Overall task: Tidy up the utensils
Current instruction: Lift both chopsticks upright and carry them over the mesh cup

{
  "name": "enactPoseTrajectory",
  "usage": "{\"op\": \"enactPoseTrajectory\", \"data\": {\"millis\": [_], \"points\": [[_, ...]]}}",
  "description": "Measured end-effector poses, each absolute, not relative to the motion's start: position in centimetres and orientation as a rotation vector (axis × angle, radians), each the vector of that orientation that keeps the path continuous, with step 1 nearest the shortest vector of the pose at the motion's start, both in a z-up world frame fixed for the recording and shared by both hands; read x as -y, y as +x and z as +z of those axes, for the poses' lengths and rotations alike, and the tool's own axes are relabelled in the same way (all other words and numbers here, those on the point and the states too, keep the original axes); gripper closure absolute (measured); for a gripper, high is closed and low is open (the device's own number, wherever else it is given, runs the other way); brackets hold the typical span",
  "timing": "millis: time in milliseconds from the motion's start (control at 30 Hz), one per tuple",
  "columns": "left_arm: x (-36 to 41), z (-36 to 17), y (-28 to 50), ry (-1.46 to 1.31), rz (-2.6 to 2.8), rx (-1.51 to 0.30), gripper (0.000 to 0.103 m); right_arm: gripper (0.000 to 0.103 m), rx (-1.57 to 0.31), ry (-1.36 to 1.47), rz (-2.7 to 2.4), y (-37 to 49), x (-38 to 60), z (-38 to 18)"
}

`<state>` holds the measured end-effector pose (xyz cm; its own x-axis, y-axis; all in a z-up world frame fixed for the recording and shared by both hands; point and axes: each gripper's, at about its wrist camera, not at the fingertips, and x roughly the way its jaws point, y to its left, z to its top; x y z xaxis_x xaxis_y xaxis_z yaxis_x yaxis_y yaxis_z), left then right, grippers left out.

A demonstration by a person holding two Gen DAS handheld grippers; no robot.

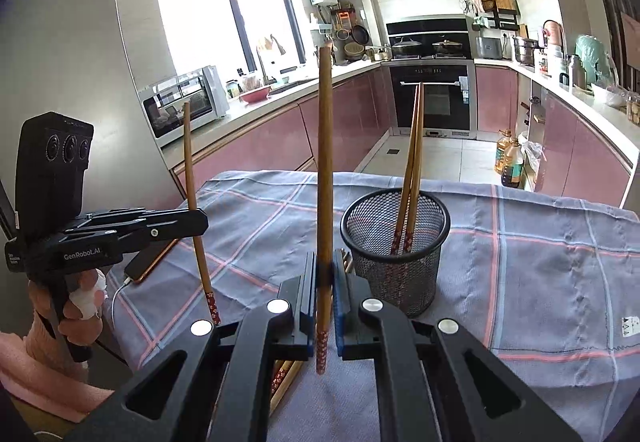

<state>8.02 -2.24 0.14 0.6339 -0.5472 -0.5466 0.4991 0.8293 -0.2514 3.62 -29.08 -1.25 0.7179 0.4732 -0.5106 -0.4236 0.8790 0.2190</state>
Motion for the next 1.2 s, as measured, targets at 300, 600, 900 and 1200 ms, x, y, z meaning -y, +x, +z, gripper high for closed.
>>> {"op": "enactPoseTrajectory", "data": {"millis": [300,600,900,1200], "points": [[4.0,3.9,9.4,-0.127,-0.632,-0.546,0.096,0.097,-0.508,0.082,0.474,4.7,30.2,2.1],[7.1,7.4,11.6,-0.153,-0.645,-0.446,0.096,0.097,-0.419,0.086,0.445,6.1,31.4,5.6],[9.6,7.1,15.3,-0.155,-0.598,-0.433,0.096,0.097,-0.444,0.058,0.397,8.7,31.3,4.5],[12.0,3.3,17.6,-0.069,-0.618,-0.550,0.096,0.097,-0.582,0.039,0.395,10.9,30.3,0.9]]}}
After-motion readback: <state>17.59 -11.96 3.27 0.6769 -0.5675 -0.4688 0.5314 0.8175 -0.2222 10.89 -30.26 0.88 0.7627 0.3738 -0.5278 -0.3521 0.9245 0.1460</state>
